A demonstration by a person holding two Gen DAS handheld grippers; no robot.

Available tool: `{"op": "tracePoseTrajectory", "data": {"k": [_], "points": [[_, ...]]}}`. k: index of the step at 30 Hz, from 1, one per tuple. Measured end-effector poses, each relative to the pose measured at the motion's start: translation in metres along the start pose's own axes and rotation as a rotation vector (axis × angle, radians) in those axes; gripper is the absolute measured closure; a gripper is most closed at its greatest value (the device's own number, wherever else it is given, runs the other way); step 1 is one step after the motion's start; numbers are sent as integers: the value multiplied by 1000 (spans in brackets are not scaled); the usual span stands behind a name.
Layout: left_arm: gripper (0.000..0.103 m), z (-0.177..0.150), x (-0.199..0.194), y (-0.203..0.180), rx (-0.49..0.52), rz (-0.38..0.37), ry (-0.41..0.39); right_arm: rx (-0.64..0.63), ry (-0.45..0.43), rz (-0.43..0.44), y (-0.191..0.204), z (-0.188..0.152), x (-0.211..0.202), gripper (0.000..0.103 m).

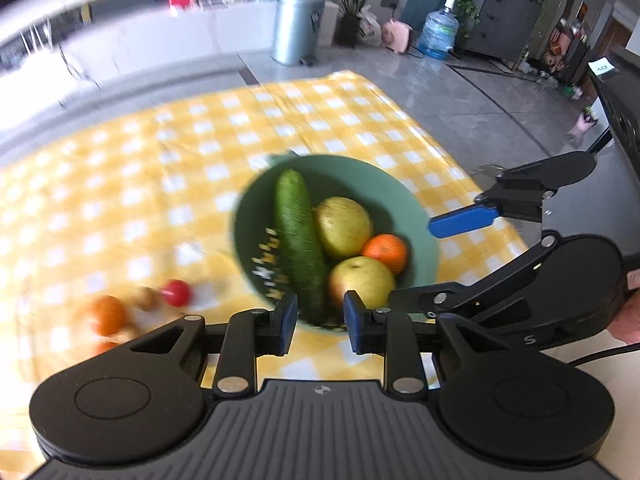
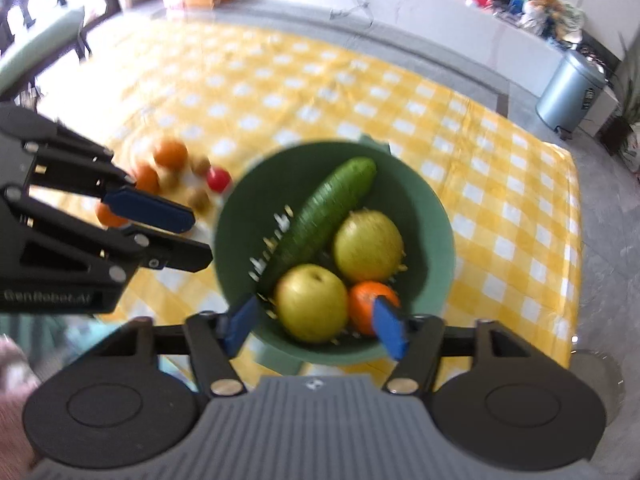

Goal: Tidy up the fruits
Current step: 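Lift both grippers away from the bowl, then move both open grippers over the loose fruits on the tablecloth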

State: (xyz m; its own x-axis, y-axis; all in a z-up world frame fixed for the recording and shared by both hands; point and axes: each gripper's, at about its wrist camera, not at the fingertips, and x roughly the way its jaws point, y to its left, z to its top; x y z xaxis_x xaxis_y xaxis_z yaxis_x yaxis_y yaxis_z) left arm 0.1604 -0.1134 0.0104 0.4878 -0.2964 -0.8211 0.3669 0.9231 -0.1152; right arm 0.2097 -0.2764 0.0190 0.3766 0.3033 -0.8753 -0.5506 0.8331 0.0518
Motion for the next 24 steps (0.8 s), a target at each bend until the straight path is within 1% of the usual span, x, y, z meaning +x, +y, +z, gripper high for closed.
{"op": "tracePoseTrajectory", "data": {"k": [2, 4, 6, 9, 12, 15, 16, 18, 20, 24], "points": [[71, -5, -14, 2, 29, 54, -30, 40, -35, 3, 9, -3, -3, 37], [69, -11, -26, 4, 48, 92, -53, 84, -75, 10, 18, -6, -7, 36], [68, -19, -37, 6, 66, 120, -73, 143, -121, 24, 26, -11, -9, 32], [66, -30, -51, 10, 87, 161, -95, 233, -184, 44, 40, -19, -11, 32], [63, -42, -61, 16, 94, 192, -109, 296, -244, 33, 56, -28, -12, 32], [60, -53, -71, 27, 66, 201, -128, 338, -301, 9, 76, -39, -12, 30], [60, -56, -74, 32, 48, 192, -135, 348, -320, -1, 82, -42, -12, 27], [60, -65, -81, 42, 16, 170, -155, 371, -356, -15, 94, -48, -13, 26], [60, -73, -85, 50, -4, 164, -178, 399, -391, -22, 104, -53, -13, 26], [59, -90, -87, 62, -37, 201, -185, 426, -434, -68, 125, -58, -11, 26]]}}
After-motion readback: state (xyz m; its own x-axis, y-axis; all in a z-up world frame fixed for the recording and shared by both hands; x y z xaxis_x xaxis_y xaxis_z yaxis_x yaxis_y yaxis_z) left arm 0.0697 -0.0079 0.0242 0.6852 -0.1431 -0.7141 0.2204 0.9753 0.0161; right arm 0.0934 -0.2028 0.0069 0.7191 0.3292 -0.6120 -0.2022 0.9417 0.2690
